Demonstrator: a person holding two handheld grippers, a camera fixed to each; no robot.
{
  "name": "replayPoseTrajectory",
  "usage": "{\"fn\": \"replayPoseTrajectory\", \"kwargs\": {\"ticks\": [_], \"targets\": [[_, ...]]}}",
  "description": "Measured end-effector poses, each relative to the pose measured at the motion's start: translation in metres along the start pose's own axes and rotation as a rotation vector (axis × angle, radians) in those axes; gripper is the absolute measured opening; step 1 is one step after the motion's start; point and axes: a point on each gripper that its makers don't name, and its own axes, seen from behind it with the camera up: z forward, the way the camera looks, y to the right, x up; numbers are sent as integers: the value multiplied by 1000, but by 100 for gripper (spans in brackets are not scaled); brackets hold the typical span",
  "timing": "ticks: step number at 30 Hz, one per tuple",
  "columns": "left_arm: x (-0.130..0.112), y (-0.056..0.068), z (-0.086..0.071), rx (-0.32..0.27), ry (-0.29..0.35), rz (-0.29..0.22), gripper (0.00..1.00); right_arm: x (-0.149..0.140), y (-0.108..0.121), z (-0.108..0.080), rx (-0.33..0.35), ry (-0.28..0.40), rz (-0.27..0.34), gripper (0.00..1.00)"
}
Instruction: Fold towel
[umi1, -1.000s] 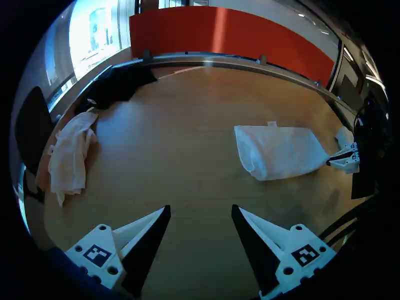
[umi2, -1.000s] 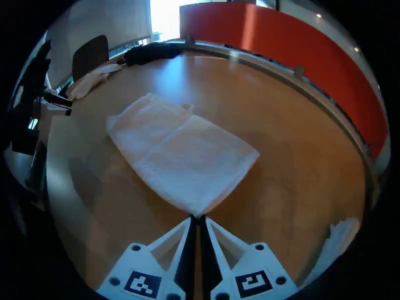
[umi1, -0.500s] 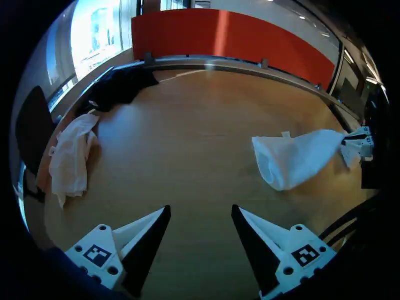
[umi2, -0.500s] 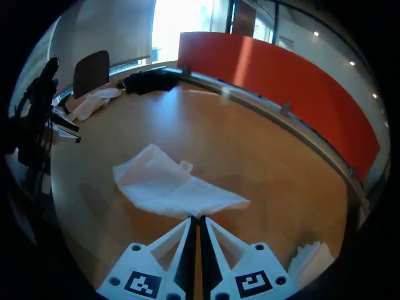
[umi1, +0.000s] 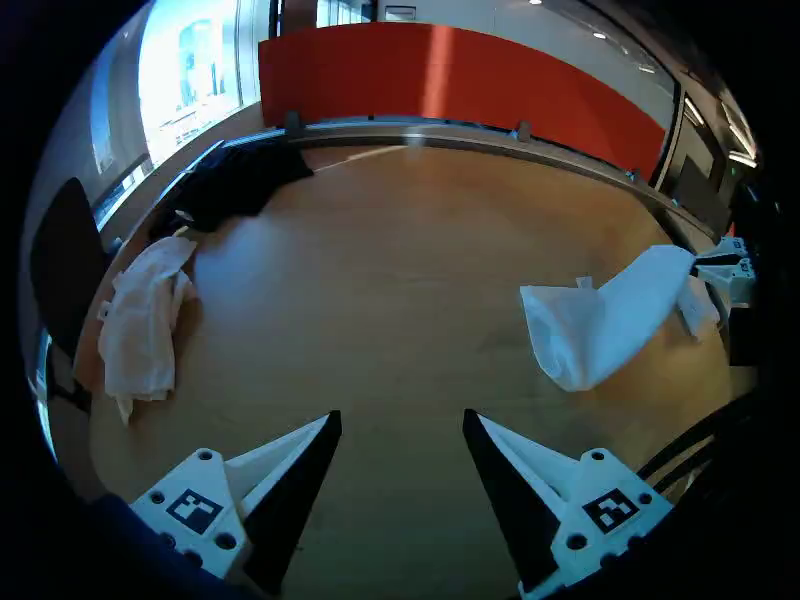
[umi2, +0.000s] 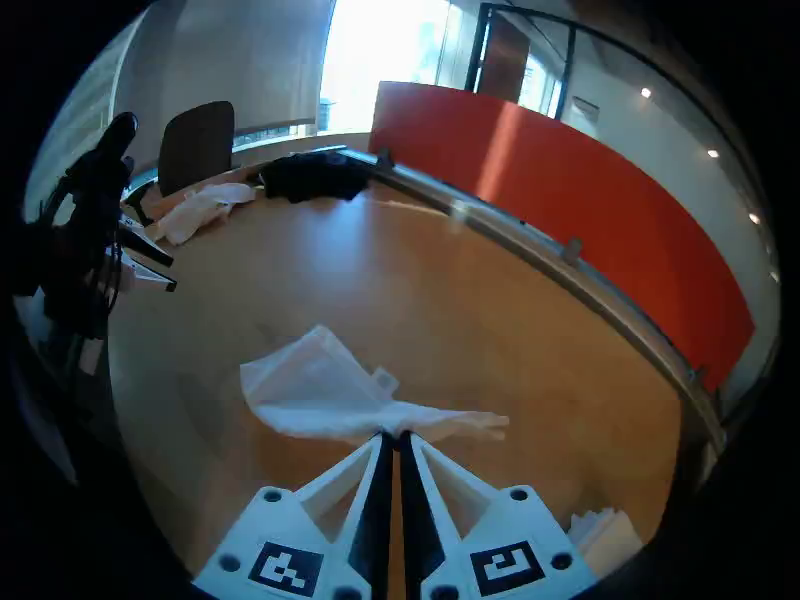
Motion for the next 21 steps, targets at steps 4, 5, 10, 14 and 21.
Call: {"fn": "replayPoseTrajectory", "kwargs": {"ticks": [4,5,10,14,21], "targets": [[0,-1,-1,1,3,-2,90,7,-6,4,13,6,-15,5],[0,-1,-2,2,4,-3,90,9,-8,5,18,8,-18,5],[1,-2,-4,2,8,-9,90,20,-22,14,48,21,-33,5],[1,-3,-5,4,12,-12,90,27,-34,22,75,25,-47,5],[2,-7,-9,11,18,-22,90,35,-59,37,127,26,-67,5]]}}
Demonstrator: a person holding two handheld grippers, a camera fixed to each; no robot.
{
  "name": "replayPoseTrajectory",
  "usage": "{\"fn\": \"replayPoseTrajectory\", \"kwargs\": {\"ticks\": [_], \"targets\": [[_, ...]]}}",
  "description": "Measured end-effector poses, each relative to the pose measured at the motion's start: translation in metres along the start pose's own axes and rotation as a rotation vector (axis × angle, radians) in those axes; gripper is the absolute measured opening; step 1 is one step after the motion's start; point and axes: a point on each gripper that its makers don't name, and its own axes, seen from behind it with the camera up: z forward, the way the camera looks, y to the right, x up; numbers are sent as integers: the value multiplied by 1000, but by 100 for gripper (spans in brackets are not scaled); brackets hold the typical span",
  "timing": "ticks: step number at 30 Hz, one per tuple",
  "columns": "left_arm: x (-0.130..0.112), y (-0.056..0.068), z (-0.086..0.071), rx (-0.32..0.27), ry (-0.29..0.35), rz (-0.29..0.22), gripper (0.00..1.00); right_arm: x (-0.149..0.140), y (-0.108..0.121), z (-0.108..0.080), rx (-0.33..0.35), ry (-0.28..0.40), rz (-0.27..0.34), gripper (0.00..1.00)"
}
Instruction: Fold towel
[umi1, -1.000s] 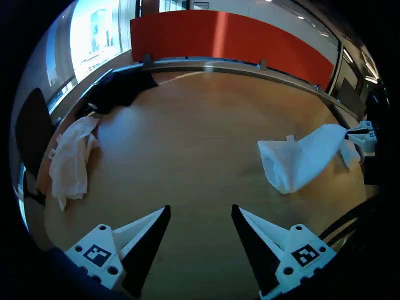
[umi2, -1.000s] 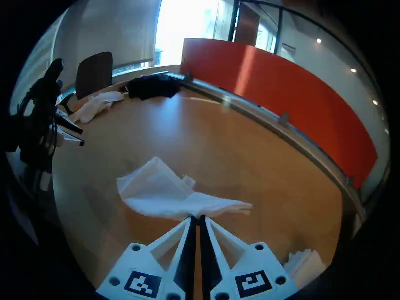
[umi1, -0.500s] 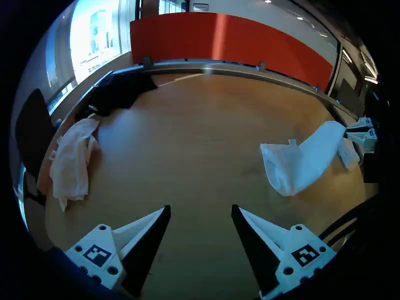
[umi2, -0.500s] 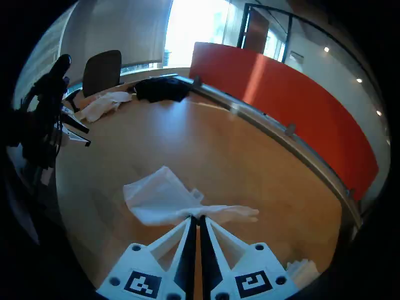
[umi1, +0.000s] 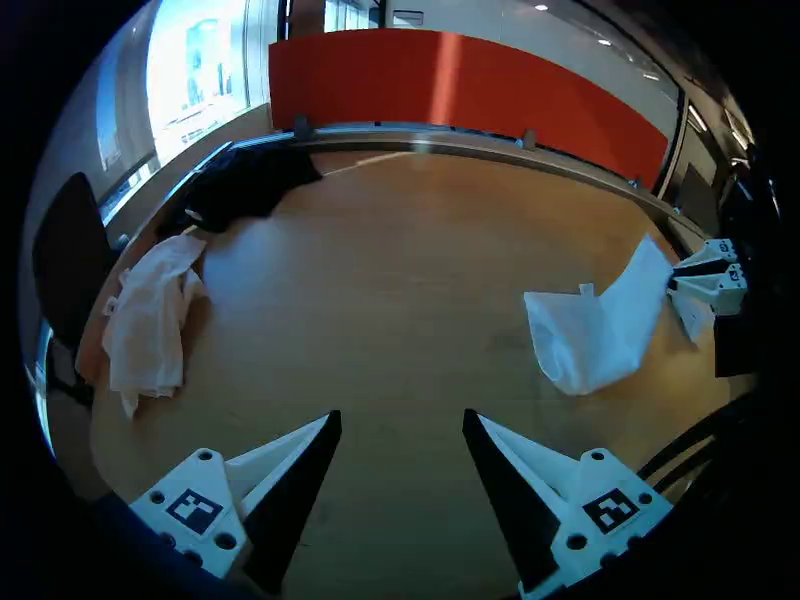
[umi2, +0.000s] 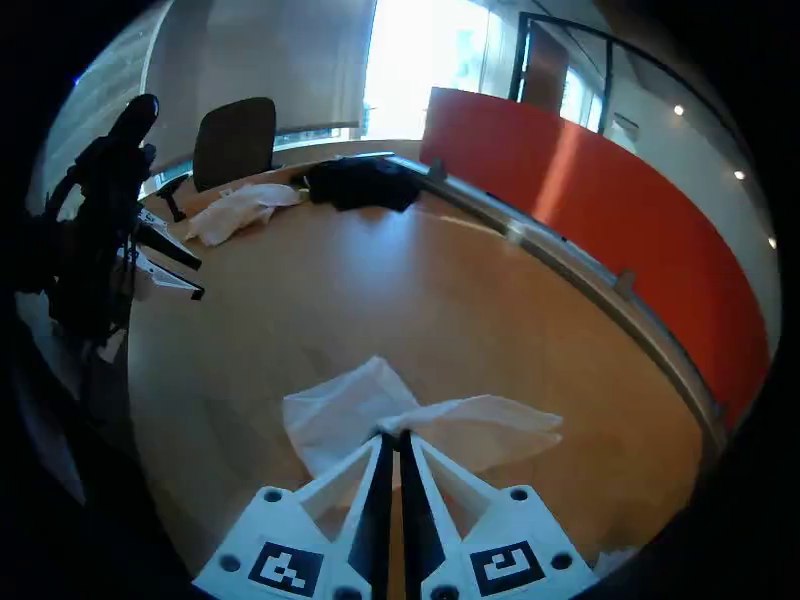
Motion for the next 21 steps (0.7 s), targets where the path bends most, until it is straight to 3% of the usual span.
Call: {"fn": "replayPoseTrajectory", "kwargs": {"ticks": [9,10,14,16,21], "targets": [[-4,-10,-3,15,0,-17,90,5,-32,22,77,-12,-15,8],[-5,-11,-3,17,-1,-18,90,3,-34,23,79,-19,-15,13],[-7,-14,-3,22,-3,-20,90,-6,-36,25,82,-43,-6,56],[-7,-15,-3,23,-4,-20,90,-9,-35,24,79,-49,0,64],[-7,-14,-3,21,-3,-19,90,-16,-30,21,66,-55,14,65]]}}
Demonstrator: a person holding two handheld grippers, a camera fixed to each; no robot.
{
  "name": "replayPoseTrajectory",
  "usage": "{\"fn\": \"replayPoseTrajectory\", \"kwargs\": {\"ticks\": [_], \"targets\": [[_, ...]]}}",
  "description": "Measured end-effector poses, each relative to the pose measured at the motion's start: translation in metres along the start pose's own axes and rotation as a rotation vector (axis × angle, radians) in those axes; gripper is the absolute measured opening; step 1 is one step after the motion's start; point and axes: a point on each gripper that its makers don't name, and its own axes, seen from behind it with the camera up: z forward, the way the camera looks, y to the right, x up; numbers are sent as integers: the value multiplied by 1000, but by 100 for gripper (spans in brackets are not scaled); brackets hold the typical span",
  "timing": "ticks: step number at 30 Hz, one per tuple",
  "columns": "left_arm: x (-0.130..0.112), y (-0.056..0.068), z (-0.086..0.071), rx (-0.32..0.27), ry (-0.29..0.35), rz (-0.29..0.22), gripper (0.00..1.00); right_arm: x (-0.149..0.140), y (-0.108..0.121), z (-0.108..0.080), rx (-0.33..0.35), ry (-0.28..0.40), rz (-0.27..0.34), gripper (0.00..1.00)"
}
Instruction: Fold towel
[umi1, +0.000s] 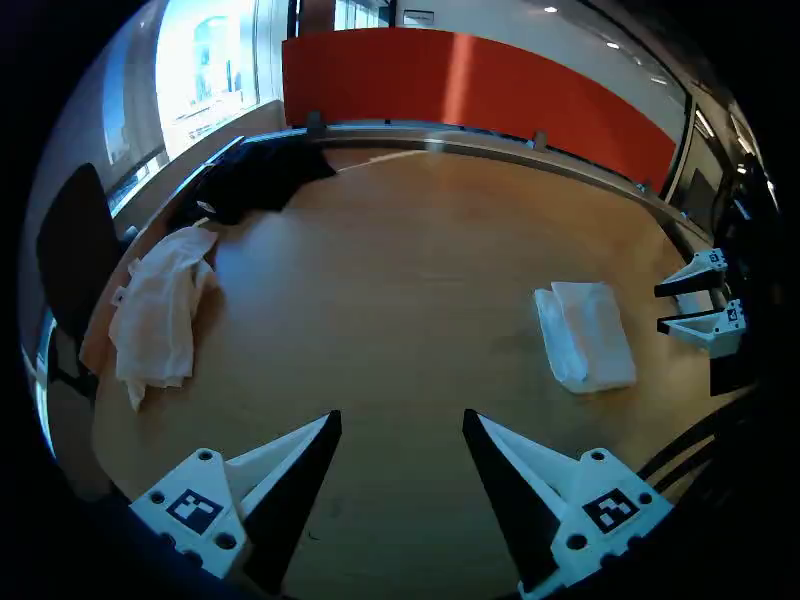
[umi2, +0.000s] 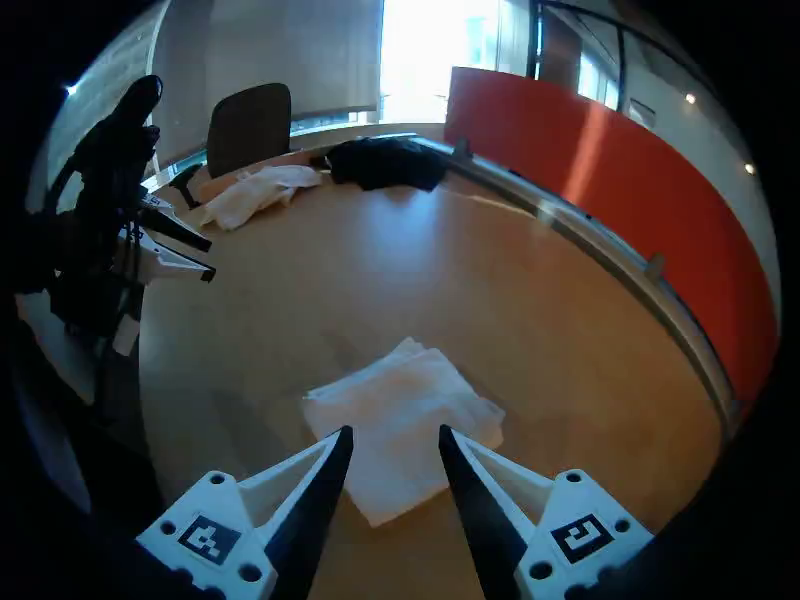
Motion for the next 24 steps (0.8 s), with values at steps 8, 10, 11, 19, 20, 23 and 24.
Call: {"fn": "replayPoseTrajectory", "kwargs": {"ticks": [8,10,11,19,20,23,24], "targets": [[4,2,-2,-3,5,8,90,-15,3,1,-18,-13,27,66],[4,2,-2,-3,6,9,90,-21,1,3,-19,-23,34,66],[4,2,-3,-3,6,9,90,-25,1,4,-20,-28,37,66],[3,3,-4,-3,5,13,90,-58,-5,11,-18,-78,68,66],[3,3,-4,-3,4,14,90,-62,-6,12,-18,-84,72,66],[2,4,-4,-3,4,14,90,-76,-8,14,-17,-106,85,66],[2,4,-4,-3,3,14,90,-81,-8,15,-16,-113,88,66]]}}
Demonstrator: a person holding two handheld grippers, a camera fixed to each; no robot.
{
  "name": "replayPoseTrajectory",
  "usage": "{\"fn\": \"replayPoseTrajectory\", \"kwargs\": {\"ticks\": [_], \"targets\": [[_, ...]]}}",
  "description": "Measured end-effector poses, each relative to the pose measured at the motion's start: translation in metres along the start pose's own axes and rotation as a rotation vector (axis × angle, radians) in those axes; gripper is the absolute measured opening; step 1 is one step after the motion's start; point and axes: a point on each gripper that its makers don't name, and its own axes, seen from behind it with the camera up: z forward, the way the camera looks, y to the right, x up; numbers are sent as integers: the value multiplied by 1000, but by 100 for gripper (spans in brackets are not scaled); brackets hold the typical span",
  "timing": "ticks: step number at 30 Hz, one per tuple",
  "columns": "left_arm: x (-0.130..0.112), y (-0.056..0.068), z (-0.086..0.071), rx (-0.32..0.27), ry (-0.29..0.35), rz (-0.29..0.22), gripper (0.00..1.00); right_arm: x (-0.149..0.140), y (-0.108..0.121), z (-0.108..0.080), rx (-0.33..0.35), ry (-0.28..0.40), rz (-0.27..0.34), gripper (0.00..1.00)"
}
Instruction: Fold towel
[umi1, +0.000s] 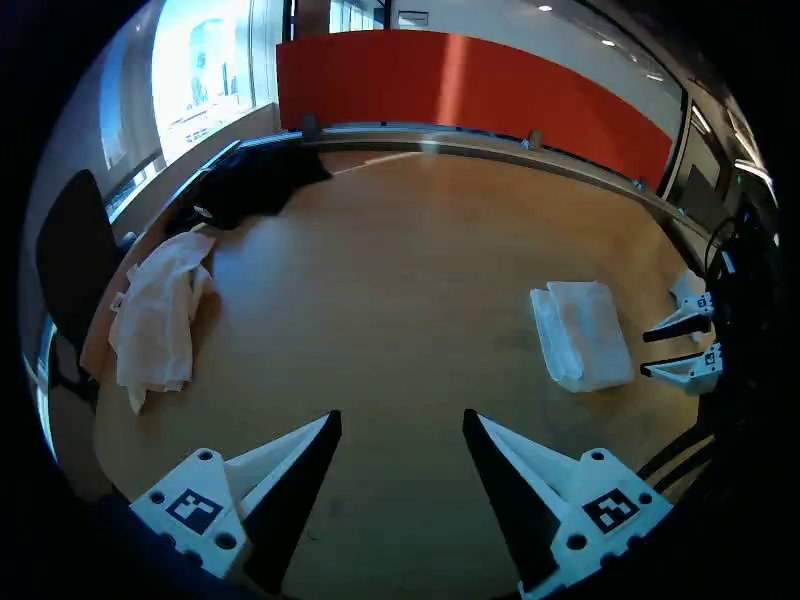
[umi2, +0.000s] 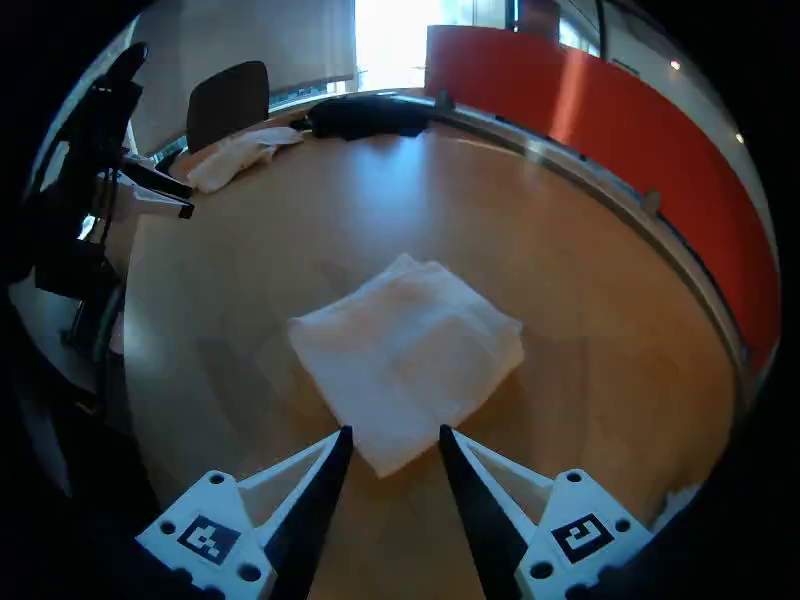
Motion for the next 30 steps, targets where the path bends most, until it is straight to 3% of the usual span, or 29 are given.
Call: {"fn": "replayPoseTrajectory", "kwargs": {"ticks": [6,25,30], "targets": [[-1,1,1,-1,-2,-3,90,-20,-1,8,5,-34,12,66],[-2,2,2,0,-4,0,90,-40,4,22,-28,-60,27,63],[-2,1,2,2,-4,-1,90,-40,2,22,-25,-56,30,51]]}}
